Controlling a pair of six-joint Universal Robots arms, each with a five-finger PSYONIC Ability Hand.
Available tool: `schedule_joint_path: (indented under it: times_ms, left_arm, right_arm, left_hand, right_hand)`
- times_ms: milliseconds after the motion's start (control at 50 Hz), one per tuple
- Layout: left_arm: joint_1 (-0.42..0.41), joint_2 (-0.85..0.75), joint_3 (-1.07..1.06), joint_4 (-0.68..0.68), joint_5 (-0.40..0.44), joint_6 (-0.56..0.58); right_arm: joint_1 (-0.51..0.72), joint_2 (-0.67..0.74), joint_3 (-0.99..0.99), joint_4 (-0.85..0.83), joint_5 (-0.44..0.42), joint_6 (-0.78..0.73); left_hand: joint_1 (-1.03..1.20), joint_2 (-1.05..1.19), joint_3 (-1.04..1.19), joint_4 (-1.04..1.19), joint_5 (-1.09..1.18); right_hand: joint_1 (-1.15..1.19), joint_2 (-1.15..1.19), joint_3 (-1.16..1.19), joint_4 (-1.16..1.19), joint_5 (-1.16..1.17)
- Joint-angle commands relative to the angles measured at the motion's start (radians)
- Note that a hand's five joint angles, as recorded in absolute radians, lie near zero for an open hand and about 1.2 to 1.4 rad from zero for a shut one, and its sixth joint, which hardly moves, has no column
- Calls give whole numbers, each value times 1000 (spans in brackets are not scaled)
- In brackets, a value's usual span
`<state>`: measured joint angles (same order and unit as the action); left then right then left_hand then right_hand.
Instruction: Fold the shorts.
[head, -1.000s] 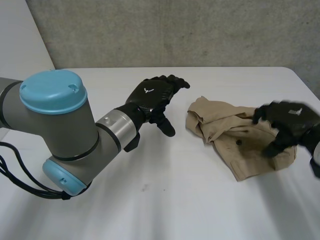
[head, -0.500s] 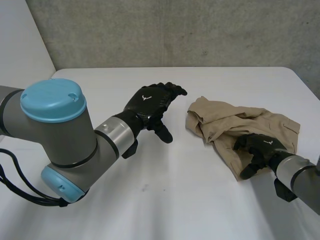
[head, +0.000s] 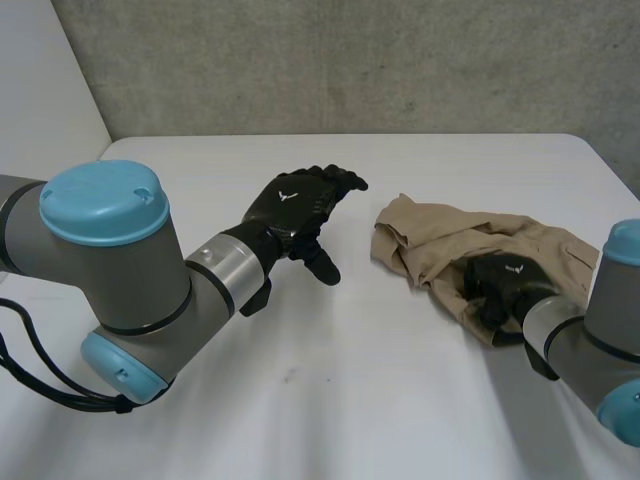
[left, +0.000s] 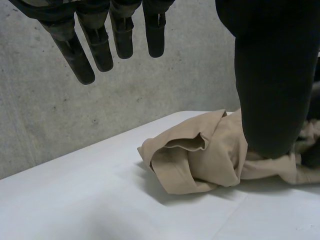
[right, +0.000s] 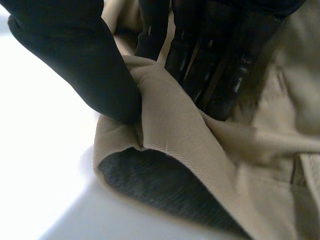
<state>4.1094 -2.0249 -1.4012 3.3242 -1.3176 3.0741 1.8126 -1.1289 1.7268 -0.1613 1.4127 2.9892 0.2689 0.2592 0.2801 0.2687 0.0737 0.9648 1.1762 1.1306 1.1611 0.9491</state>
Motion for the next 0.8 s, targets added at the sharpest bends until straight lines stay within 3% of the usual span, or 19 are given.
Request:
schedule_joint_path:
  times_ms: [20, 100, 260, 500, 680, 760, 800]
  left_arm:
    - [-1, 2, -5, -8, -25, -14]
    - [-11, 18, -38, -14, -101, -24]
    - [-40, 133, -107, -14, -270, -129]
    - [-32, 199, -156, -43, -284, -248]
    - [5, 199, -176, -69, -290, -233]
    - [49, 149, -171, -60, -290, -183]
    - [81, 108, -160, -54, -290, -135]
  right_arm:
    - [59, -205, -65, 51, -21, -79]
    - [115, -282, -206, 214, -78, -92]
    - [157, -301, -472, 364, -120, -98]
    - [214, -305, -558, 388, -129, -99]
    - [215, -307, -478, 388, -133, -105]
    - [203, -304, -443, 388, -133, -130]
    - [202, -292, -420, 388, -133, -165]
  left_hand:
    - [0, 10, -11, 1, 21]
    - [15, 25, 4, 15, 36]
    - [74, 83, 63, 74, 94]
    - [94, 104, 83, 95, 115]
    - [106, 116, 95, 106, 127]
    - [780, 790, 769, 780, 801]
    - [954, 964, 943, 954, 975]
  right_hand:
    - [432, 220, 266, 235, 273]
    - [432, 220, 266, 235, 273]
    - [432, 220, 266, 235, 273]
    - [432, 220, 266, 235, 273]
    - [432, 220, 266, 235, 273]
    - [432, 220, 266, 235, 273]
    - [432, 220, 266, 235, 273]
